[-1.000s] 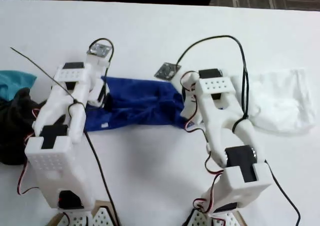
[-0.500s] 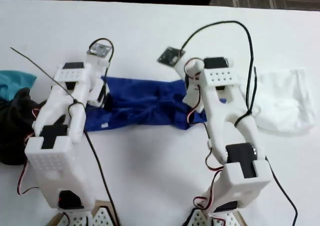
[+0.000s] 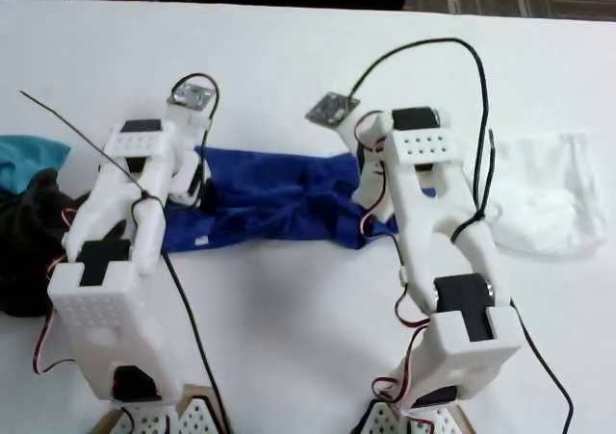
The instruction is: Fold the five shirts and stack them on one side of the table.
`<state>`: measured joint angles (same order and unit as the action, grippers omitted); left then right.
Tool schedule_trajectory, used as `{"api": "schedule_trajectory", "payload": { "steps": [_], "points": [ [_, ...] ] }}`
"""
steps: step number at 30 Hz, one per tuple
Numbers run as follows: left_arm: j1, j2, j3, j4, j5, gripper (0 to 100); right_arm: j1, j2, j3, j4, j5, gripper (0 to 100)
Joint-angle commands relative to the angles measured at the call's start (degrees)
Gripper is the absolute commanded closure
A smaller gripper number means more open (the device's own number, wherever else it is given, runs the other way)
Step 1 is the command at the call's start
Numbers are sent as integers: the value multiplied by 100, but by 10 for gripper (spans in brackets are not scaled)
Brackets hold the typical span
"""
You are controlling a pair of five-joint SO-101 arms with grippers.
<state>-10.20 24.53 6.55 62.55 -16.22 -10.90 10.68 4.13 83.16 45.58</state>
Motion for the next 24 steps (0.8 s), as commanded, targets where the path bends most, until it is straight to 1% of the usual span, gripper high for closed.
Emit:
{"api": "schedule_trajectory", "payload": {
  "steps": [1,7,12,20,24],
  "points": [
    [26,-44,-4,-264,-44,771,-119,-22,105,-136,-53,872],
    [26,-44,-4,-264,-44,771,-189,-13,343,-400,-62,884],
    [26,-44,-4,-264,-44,771,-48,-13,545,-725,-62,884],
    [26,-44,-4,-264,-44,771,31,-13,571,-813,-53,887],
    [26,-44,-4,-264,-44,771,31,75,571,-884,-53,922]
  ]
}}
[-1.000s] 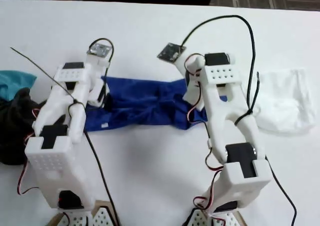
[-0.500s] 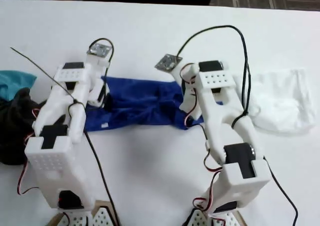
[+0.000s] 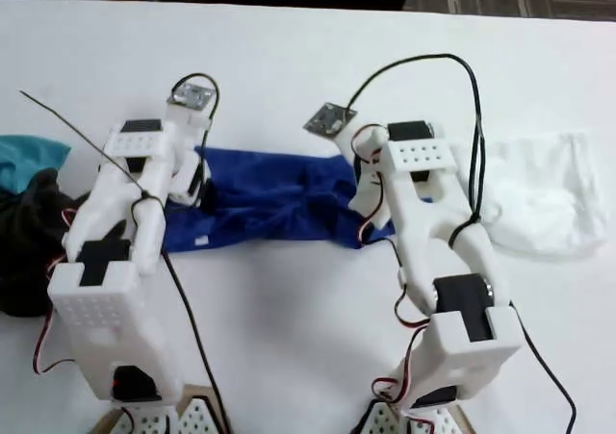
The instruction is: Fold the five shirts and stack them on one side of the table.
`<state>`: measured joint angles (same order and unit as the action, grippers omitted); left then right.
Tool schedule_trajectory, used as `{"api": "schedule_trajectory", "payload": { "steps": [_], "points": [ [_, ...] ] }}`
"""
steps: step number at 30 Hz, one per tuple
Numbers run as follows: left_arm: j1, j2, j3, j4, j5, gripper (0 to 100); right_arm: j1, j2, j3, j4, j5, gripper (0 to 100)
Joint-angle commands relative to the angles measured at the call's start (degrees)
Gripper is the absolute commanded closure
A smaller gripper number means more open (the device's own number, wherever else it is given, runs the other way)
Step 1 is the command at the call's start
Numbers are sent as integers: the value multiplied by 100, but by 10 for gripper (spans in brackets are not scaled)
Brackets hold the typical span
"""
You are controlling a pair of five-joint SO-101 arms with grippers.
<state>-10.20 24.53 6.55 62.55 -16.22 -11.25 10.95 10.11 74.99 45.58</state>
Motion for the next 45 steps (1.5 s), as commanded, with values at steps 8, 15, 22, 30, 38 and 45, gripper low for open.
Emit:
{"api": "schedule_trajectory", "payload": {
  "steps": [8,15,22,30,38,45],
  "points": [
    [26,-44,-4,-264,-44,771,75,787,-97,-84,-62,914],
    [26,-44,-4,-264,-44,771,251,787,-607,-57,-62,984],
    [26,-44,-4,-264,-44,771,462,787,-1600,708,-53,978],
    [26,-44,-4,-264,-44,771,462,840,-2541,1059,220,978],
    [26,-44,-4,-264,-44,771,470,927,-2664,110,387,978],
    [26,-44,-4,-264,-44,771,593,1736,-2716,-611,387,978]
  ]
}}
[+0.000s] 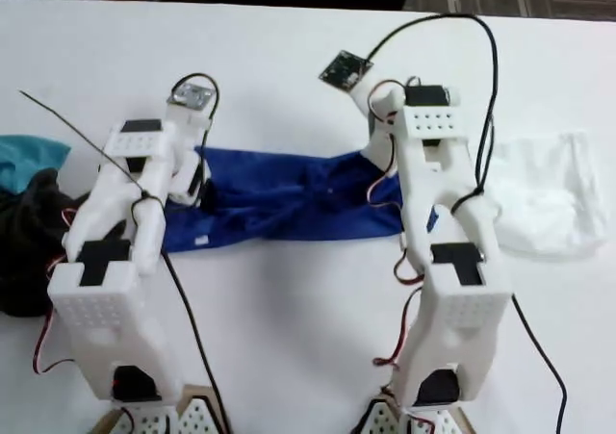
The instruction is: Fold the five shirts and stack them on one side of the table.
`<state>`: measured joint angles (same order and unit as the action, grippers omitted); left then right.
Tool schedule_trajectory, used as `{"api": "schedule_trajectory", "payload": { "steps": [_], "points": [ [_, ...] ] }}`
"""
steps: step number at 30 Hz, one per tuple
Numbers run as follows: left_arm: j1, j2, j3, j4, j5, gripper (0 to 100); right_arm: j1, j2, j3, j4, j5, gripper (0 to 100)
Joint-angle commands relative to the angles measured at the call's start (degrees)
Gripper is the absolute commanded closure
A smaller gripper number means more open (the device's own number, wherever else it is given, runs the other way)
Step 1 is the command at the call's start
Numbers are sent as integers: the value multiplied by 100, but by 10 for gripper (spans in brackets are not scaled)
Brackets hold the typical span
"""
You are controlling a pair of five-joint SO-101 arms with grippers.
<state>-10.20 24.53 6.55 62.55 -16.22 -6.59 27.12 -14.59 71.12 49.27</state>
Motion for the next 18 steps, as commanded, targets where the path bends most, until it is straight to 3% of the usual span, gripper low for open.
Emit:
{"api": "schedule_trajectory", "payload": {
  "steps": [1,7,13,18],
  "points": [
    [26,-44,-4,-264,-44,771,145,163,-255,-251,9,978],
    [26,-44,-4,-264,-44,771,198,163,-782,-163,-501,963],
    [26,-44,-4,-264,-44,771,189,163,-1574,347,-1152,792],
    [26,-44,-4,-264,-44,771,145,163,-2092,1473,-826,848]
  ]
}}
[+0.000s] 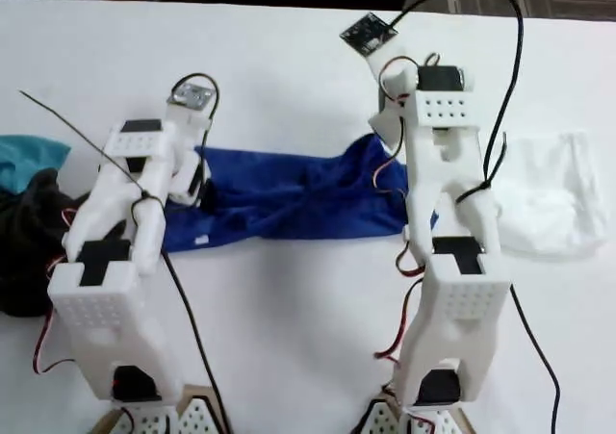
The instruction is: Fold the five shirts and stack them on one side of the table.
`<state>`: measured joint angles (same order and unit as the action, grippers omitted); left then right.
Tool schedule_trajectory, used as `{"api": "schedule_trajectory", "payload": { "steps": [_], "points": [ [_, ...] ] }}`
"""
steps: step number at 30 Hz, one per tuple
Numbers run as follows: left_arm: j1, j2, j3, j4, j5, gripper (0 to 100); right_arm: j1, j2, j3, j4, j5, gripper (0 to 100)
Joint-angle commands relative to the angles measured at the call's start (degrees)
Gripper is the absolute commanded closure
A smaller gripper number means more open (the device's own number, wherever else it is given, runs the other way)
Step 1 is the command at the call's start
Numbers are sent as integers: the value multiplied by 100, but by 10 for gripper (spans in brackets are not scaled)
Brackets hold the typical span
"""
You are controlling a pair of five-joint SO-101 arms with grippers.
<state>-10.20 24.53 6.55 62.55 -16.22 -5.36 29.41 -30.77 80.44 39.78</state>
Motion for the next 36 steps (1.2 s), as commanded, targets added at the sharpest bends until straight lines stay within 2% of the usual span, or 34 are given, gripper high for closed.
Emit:
{"api": "schedule_trajectory", "payload": {
  "steps": [1,5,9,16,23,25,31,36],
  "points": [
    [26,-44,-4,-264,-44,771,22,-66,-589,752,167,873],
    [26,-44,-4,-264,-53,771,-13,-66,-800,1640,299,978],
    [26,-44,-4,-264,-53,771,-215,-4,-378,1675,316,978],
    [26,-44,-4,-264,-53,771,-769,321,343,1095,290,977],
    [26,-44,-4,-264,-53,771,-1103,752,334,426,264,977],
    [26,-44,-4,-273,-53,771,-1130,752,334,119,44,977],
    [26,-44,-4,-273,-53,771,-1138,769,325,-901,-1284,977],
    [26,-44,-4,-273,-53,771,-1112,752,325,-1332,-1582,977]
  ]
}}
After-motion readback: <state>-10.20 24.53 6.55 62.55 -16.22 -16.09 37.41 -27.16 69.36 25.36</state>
